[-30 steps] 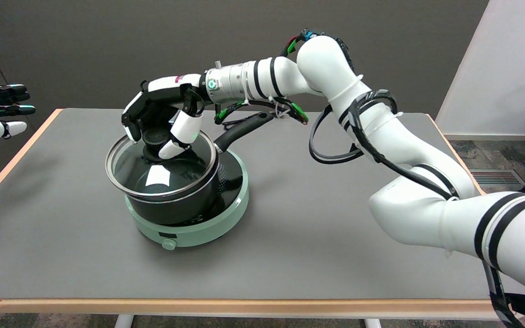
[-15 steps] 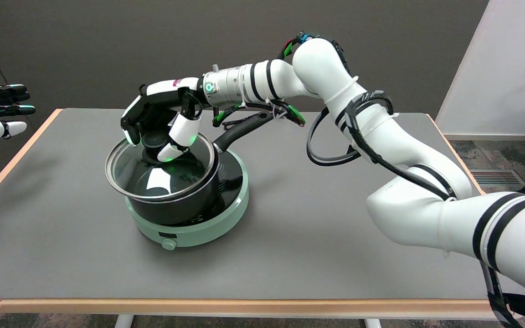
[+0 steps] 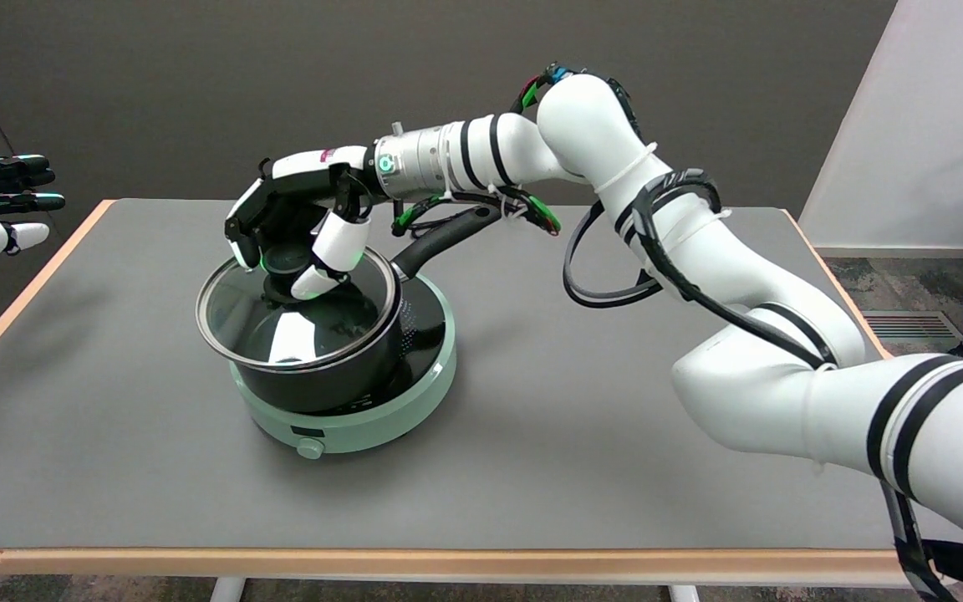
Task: Place the pot lid onto the pot.
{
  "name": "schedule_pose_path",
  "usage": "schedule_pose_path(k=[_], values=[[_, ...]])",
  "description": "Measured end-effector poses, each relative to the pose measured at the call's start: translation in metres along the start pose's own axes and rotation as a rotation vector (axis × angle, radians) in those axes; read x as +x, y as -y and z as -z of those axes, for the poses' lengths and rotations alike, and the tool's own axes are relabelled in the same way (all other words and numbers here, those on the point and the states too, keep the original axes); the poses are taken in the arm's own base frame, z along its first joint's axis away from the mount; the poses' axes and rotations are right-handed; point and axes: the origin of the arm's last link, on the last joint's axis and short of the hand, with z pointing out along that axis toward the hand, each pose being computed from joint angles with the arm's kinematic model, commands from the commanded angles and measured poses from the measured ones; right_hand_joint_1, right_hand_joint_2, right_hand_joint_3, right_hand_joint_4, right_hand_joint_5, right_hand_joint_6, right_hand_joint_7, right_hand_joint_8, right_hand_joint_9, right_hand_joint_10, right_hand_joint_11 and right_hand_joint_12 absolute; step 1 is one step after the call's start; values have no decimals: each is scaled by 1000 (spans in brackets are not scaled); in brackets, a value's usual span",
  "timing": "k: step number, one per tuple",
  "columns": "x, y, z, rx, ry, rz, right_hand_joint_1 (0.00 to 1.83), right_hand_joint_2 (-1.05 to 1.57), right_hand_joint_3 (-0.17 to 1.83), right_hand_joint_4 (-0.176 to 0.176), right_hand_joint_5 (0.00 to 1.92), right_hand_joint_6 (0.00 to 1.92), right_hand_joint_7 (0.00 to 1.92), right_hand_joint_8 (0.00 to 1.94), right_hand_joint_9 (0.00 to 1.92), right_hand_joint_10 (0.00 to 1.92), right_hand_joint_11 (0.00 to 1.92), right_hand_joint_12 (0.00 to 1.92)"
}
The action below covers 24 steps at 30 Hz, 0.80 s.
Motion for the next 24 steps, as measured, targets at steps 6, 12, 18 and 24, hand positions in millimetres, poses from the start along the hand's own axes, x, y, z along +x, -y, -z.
schedule_pose_path(k=[6, 12, 18, 24], values=[[-1, -2, 1, -2, 0, -4, 1492, 891, 672, 159, 697, 1130, 790, 1387, 695, 1771, 574, 1921], [-1, -4, 2, -3, -3, -6, 1325, 844, 973, 147, 712, 999, 828, 1103, 694, 1622, 535, 1921], [0, -5, 3, -3, -6, -8, 1177, 864, 1005, 110, 736, 802, 830, 824, 672, 1405, 397, 1921], [0, -5, 4, -1, -8, -11, 1149, 859, 1018, 97, 754, 747, 843, 738, 676, 1351, 329, 1921]])
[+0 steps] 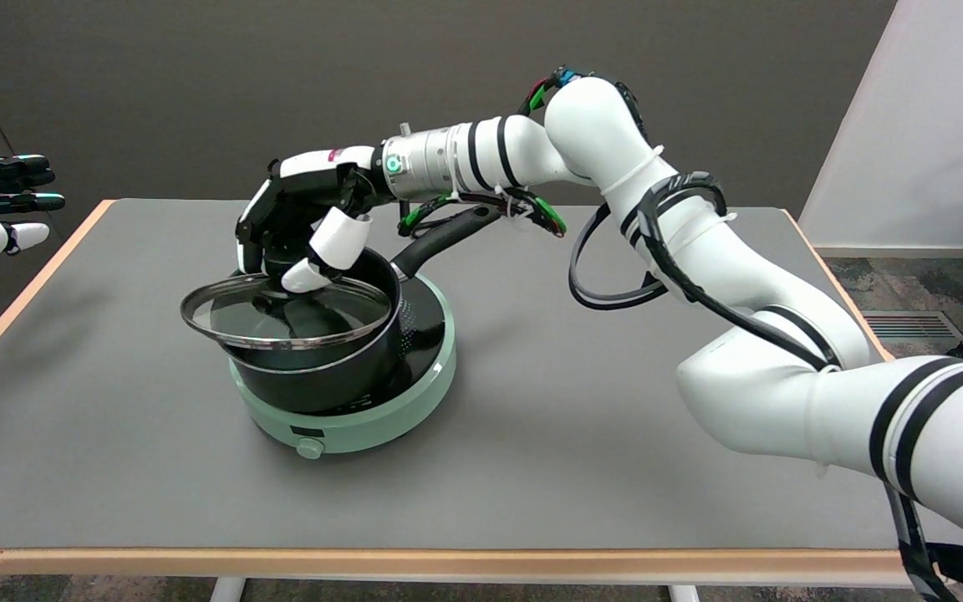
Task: Place the pot lid onto the pot.
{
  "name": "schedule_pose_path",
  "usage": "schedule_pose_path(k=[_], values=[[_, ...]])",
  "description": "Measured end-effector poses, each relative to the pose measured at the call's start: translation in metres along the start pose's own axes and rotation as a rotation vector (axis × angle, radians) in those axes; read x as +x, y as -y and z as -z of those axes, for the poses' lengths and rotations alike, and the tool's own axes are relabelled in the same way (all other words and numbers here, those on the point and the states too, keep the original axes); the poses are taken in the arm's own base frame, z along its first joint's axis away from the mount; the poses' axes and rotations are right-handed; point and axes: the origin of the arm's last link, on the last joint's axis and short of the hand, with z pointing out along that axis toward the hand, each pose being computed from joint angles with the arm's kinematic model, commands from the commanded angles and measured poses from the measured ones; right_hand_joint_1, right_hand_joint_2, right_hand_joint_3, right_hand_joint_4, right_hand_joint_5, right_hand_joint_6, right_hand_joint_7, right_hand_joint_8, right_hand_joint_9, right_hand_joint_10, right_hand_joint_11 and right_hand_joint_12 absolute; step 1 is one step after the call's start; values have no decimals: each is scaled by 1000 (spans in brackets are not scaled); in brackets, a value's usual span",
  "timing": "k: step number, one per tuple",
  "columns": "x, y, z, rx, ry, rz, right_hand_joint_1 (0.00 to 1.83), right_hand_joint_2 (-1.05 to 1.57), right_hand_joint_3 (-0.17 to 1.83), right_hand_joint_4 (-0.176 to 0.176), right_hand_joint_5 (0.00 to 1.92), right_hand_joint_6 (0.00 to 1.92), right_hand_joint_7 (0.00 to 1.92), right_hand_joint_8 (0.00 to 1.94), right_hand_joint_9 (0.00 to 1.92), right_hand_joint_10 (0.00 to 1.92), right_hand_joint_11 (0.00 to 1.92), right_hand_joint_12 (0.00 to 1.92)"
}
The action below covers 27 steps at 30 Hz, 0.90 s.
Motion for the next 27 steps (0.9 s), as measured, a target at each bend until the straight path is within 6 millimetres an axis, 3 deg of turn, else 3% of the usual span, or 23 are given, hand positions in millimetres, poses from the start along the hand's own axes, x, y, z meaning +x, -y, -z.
schedule_pose_path(k=[27], values=[[0, -3, 2, 1, -15, -4, 1141, 852, 1007, 87, 764, 723, 848, 712, 677, 1337, 320, 1921]])
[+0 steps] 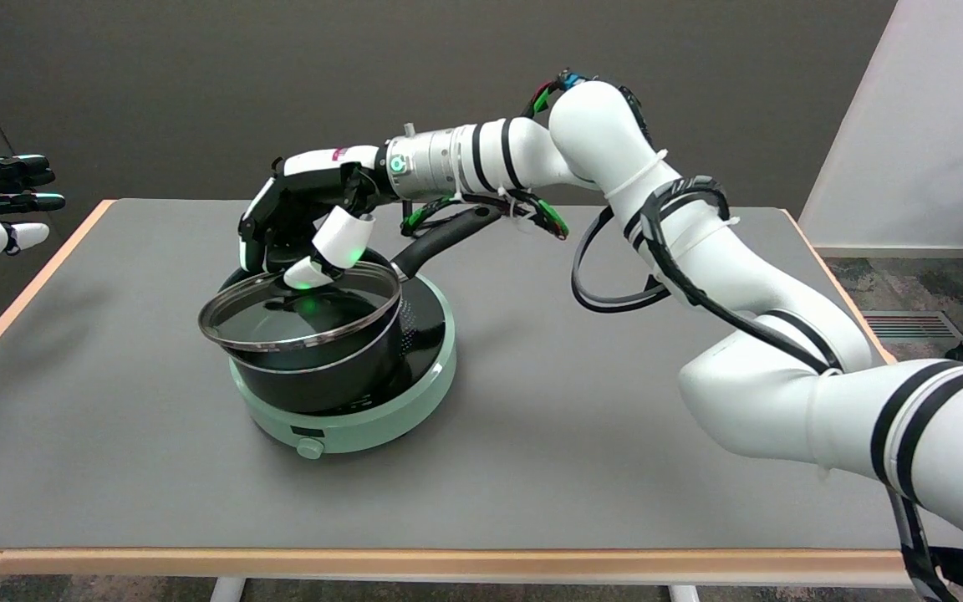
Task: Place the pot lid onto the pot.
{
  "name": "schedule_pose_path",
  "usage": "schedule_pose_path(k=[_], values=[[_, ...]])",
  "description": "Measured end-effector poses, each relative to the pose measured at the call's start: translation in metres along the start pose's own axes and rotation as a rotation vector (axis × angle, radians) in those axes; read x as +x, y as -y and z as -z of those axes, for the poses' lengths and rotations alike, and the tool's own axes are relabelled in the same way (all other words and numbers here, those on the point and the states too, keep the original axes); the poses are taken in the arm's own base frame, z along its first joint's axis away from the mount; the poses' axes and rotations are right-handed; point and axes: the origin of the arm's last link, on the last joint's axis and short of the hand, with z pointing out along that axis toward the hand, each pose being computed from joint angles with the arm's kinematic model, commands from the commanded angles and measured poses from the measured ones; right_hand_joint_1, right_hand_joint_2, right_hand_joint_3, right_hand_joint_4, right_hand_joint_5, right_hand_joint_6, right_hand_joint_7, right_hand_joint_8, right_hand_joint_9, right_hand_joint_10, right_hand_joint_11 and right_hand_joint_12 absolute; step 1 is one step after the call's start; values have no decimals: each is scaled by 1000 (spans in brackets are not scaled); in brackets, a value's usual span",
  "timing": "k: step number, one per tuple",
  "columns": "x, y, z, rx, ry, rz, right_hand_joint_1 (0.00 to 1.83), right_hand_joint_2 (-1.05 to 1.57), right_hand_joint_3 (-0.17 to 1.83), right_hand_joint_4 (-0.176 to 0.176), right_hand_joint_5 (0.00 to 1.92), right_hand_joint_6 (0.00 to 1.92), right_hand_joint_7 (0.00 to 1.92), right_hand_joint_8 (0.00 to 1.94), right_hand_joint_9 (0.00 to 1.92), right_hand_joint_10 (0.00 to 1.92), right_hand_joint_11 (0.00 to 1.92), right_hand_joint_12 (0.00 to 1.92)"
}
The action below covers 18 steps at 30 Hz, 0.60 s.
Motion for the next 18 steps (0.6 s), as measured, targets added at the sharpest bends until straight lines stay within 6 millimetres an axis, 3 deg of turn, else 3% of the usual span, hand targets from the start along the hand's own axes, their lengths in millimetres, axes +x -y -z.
schedule_pose_path(k=[18], values=[[2, -11, 6, -15, -65, 38, 1158, 842, 1000, 82, 765, 718, 845, 719, 679, 1335, 318, 1921]])
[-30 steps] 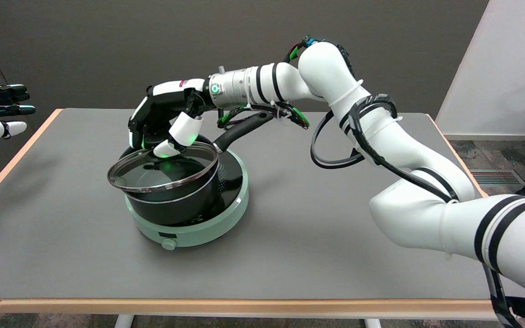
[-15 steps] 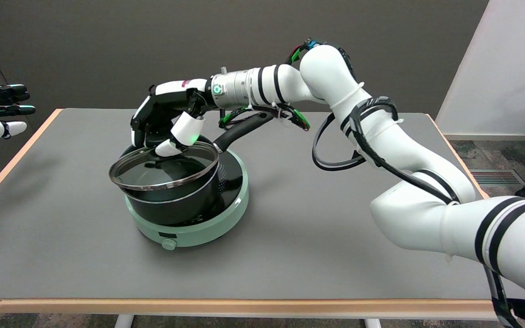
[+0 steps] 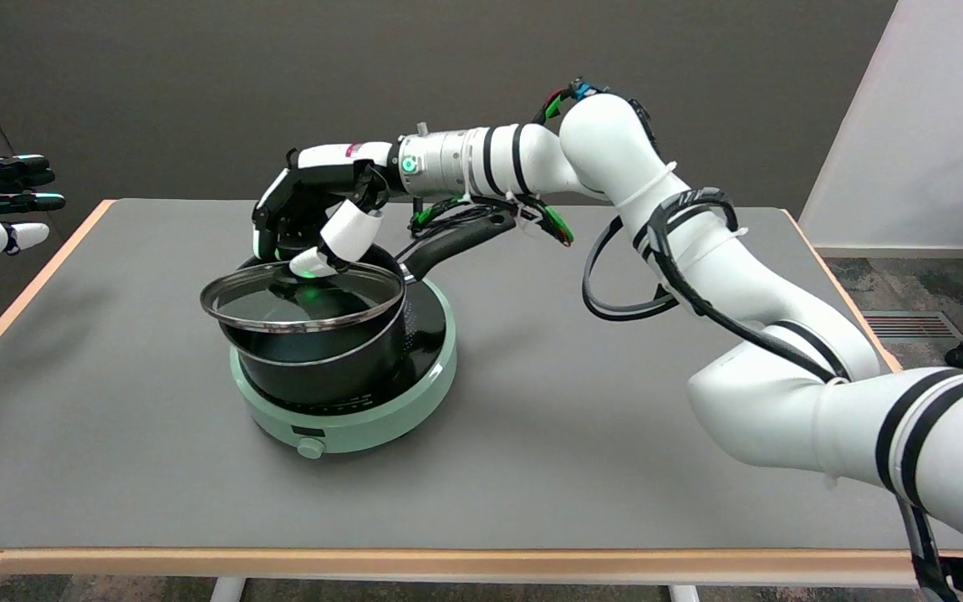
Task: Place the pot lid onto the pot.
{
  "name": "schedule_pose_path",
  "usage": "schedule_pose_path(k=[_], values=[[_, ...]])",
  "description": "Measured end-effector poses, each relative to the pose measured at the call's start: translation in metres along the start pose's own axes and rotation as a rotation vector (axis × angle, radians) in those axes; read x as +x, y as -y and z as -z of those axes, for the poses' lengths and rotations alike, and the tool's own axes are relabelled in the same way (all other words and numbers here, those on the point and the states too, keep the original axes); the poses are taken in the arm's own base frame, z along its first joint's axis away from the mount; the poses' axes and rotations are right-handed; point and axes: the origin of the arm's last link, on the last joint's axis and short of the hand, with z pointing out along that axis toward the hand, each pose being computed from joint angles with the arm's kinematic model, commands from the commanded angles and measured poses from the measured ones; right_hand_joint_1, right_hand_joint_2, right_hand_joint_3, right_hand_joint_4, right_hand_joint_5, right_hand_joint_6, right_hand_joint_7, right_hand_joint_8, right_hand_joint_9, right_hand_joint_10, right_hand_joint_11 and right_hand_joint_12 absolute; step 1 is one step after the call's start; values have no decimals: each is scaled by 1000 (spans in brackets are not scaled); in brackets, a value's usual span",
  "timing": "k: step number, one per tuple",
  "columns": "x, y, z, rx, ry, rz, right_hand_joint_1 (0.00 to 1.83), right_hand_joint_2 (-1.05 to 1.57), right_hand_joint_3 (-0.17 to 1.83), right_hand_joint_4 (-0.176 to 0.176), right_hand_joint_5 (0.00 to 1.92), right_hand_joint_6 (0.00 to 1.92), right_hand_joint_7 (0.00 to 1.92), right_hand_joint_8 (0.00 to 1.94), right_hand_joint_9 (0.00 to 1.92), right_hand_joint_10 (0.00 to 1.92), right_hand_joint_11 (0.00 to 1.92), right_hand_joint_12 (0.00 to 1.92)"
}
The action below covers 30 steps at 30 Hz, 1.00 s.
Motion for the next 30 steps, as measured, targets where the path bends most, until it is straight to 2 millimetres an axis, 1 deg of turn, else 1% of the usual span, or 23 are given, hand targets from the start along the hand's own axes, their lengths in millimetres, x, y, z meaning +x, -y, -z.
schedule_pose_path(k=[14, 15, 16, 17, 18, 19, 20, 21, 22, 23, 24, 25, 26, 28, 30], values=[[-5, -4, 7, -11, -40, 43, 1155, 834, 992, 86, 759, 707, 848, 710, 680, 1326, 316, 1921], [-6, -4, 8, -12, -41, 47, 1161, 832, 989, 88, 762, 709, 846, 746, 683, 1323, 316, 1921], [-7, -4, 8, -14, -41, 52, 1167, 827, 989, 94, 764, 744, 835, 834, 685, 1357, 323, 1921], [-7, -4, 8, -15, -43, 56, 1172, 820, 990, 105, 755, 823, 818, 962, 685, 1428, 332, 1921], [-8, -4, 9, -16, -45, 61, 1228, 890, 787, 111, 745, 908, 792, 1183, 686, 1496, 331, 1919], [-8, -4, 9, -17, -46, 66, 1324, 1026, 422, 105, 741, 979, 754, 1459, 681, 1555, 305, 1918], [-9, -3, 9, -18, -47, 71, 1316, 1023, 473, 105, 716, 1077, 725, 1524, 655, 1647, 273, 1920], [-10, -3, 10, -18, -46, 75, 1316, 1003, 524, 108, 699, 1125, 723, 1545, 648, 1692, 291, 1918], [-11, -3, 10, -19, -47, 81, 1335, 1017, 523, 99, 688, 1165, 699, 1577, 618, 1762, 284, 1919], [-12, -3, 10, -20, -49, 87, 1441, 1076, 419, 125, 672, 1182, 676, 1545, 577, 1815, 317, 1909], [-12, -3, 11, -23, -54, 92, 1470, 1024, 501, 125, 675, 1204, 699, 1517, 593, 1813, 346, 1920], [-13, -3, 11, -25, -56, 97, 1459, 1093, 409, 128, 654, 1204, 659, 1570, 553, 1850, 316, 1909], [-14, -2, 12, -25, -58, 104, 1471, 1037, 489, 124, 666, 1213, 685, 1542, 576, 1828, 337, 1920], [-15, 0, 12, -26, -63, 118, 1469, 1031, 511, 126, 670, 1230, 681, 1555, 576, 1837, 330, 1921], [-17, 1, 13, -27, -67, 132, 1463, 1064, 462, 127, 649, 1225, 666, 1572, 558, 1851, 327, 1914]])
